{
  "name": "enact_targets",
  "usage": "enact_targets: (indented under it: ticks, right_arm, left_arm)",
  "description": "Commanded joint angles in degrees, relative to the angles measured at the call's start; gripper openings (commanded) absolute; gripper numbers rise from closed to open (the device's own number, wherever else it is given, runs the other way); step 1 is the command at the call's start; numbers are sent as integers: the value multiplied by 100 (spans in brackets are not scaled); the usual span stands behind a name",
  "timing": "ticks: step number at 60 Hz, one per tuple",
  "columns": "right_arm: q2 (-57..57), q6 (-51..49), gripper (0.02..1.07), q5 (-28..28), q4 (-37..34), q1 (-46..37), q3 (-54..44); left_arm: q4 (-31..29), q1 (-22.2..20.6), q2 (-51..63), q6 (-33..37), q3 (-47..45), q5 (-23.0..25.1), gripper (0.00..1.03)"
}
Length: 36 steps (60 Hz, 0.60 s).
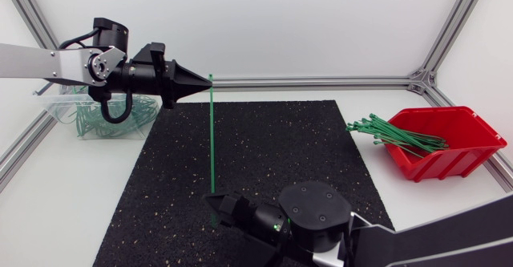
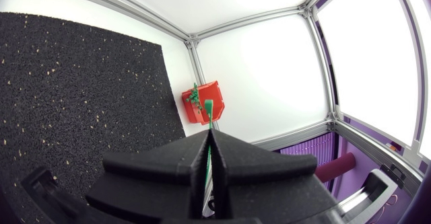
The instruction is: Take a green cable tie from the red box, thread the tail through the head to close it, then place it in the transparent bin on the left.
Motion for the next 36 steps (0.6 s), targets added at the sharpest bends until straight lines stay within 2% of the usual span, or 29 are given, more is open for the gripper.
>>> enact_targets:
  ticks: [1,8,11,28,36]
  right_arm:
    - [128,-107,51,-24,78,-88,108]
    - [110,-99,49,-42,78,-140,99]
    - [102,-99,44,-51,78,-149,82]
    - [145,-99,43,-60,86,-149,99]
    - [128,-107,35,-86,86,-132,91]
  left_arm:
    - [-82,34,116,149,163,53,3]
    - [-82,34,107,149,172,36,3]
    - [-82,43,116,149,181,27,3]
    - [-99,-19,107,149,198,0,3]
    - [-143,16,116,210,198,-26,3]
